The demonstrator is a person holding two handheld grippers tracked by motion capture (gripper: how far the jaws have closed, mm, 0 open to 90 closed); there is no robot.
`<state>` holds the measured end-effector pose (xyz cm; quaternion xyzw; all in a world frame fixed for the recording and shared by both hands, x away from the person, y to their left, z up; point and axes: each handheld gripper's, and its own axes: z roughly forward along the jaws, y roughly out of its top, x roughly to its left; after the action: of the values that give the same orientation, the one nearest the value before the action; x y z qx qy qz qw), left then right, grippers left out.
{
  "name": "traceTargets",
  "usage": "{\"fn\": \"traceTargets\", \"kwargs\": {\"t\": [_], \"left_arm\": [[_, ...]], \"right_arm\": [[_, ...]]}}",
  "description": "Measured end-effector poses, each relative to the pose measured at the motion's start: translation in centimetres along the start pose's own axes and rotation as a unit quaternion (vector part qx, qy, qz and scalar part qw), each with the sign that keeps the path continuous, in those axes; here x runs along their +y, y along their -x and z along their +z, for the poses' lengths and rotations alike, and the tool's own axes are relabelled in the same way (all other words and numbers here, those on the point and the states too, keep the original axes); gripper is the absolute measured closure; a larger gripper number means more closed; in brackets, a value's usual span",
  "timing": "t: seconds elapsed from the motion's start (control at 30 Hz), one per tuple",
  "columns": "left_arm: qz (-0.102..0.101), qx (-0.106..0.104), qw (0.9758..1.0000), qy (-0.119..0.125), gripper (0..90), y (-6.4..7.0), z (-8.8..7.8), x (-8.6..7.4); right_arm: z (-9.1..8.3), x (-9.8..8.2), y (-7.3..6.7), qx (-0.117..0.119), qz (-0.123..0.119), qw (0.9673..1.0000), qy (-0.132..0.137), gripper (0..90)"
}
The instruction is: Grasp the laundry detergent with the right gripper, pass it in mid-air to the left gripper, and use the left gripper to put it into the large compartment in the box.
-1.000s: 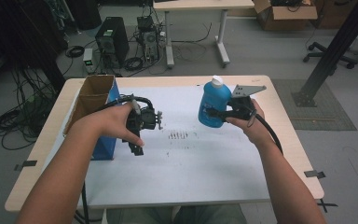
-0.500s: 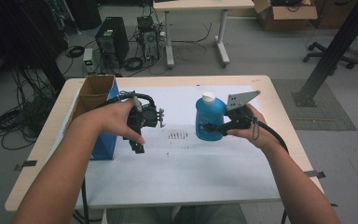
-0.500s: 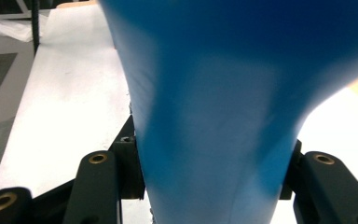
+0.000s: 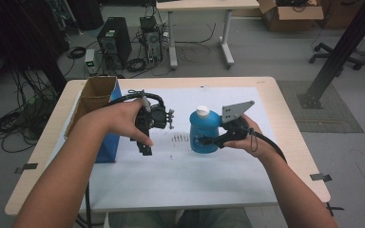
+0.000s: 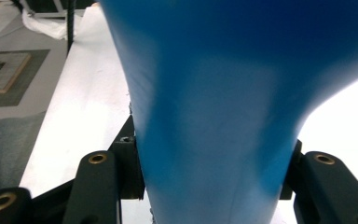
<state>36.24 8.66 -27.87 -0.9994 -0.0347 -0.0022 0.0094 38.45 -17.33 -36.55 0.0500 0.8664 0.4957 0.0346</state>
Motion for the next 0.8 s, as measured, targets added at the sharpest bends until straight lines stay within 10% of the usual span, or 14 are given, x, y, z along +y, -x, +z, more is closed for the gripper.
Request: {"fn": "traceTargets", "kwargs": {"t": [0.8], "left_arm": [[0.012,-0.001,0.9999,-0.007,5.3,0.7,-0.8,1.5]], "right_arm": [[6.4,0.7,-1.9,0.057,-0.021,0.9980,0.018,45.1]]}}
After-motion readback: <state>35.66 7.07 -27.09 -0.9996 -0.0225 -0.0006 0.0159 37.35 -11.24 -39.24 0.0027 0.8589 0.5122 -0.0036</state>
